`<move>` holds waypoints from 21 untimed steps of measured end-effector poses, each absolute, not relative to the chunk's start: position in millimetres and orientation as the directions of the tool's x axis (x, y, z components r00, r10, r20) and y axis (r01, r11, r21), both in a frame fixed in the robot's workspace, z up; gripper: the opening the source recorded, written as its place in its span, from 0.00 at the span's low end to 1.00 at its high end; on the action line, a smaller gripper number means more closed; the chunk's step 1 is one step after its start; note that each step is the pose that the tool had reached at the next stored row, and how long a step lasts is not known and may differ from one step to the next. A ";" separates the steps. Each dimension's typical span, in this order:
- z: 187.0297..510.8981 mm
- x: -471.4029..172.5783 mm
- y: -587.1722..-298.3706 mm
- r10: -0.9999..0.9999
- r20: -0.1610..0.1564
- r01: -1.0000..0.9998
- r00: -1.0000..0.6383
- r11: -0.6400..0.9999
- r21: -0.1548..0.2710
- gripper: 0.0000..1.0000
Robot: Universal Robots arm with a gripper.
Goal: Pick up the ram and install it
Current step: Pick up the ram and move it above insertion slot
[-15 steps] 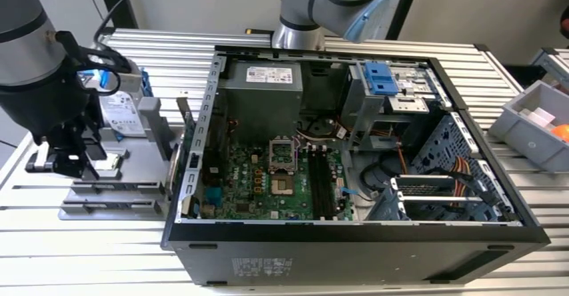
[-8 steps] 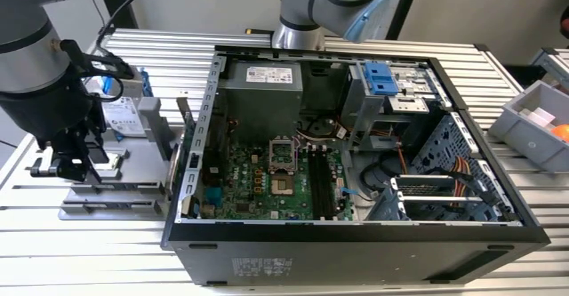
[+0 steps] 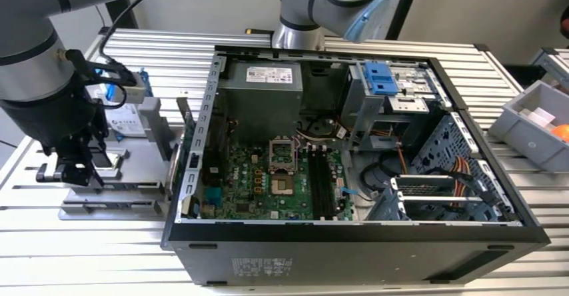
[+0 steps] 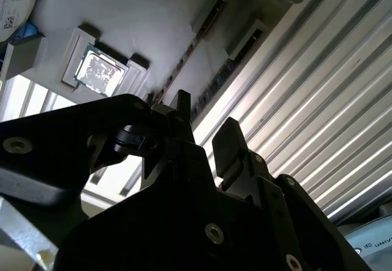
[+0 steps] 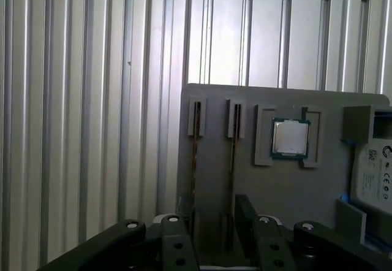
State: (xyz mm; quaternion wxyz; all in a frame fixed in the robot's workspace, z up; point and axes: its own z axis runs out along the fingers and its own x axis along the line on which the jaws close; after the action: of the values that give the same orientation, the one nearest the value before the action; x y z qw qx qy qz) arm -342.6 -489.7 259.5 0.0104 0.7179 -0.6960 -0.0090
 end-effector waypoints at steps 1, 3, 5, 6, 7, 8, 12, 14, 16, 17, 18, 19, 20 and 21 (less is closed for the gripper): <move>258.2 -342.5 -489.9 -1.000 0.002 -0.999 0.031 -0.031 0.028 1.00; 255.6 -342.5 -490.5 -1.000 0.002 -0.999 0.031 -0.031 0.028 1.00; 253.2 -342.5 -491.6 -1.000 0.002 -0.999 0.031 -0.031 0.028 1.00; 252.1 -342.5 -492.1 -1.000 0.002 -0.999 0.031 -0.031 0.028 1.00; 250.8 -342.5 -492.7 -1.000 0.001 -0.999 0.031 -0.031 0.027 1.00; 249.8 -342.5 -493.2 -1.000 0.001 -0.999 0.031 -0.031 0.027 1.00; 245.8 -342.5 -495.4 -1.000 0.001 -0.999 0.030 -0.030 0.028 1.00; 243.8 -342.6 -496.3 -1.000 0.002 -0.999 0.028 -0.028 0.028 1.00; 241.8 -342.5 -496.9 -1.000 0.002 -0.999 0.025 -0.025 0.028 1.00; 240.8 -342.5 -497.2 -1.000 0.002 -0.999 0.022 -0.022 0.028 1.00; 239.7 -342.5 -497.5 -1.000 0.002 -0.999 0.019 -0.019 0.028 1.00; 238.8 -342.6 -497.7 -1.000 0.002 -0.999 0.017 -0.017 0.028 1.00; 237.9 -342.5 -497.9 -1.000 0.002 -0.999 0.016 -0.016 0.028 1.00; 236.9 -342.5 -498.1 -1.000 0.002 -0.999 0.016 -0.016 0.028 1.00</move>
State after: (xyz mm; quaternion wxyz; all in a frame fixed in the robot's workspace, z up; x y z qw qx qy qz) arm -342.5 -498.1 236.9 0.0105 0.7126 -0.7014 -0.0090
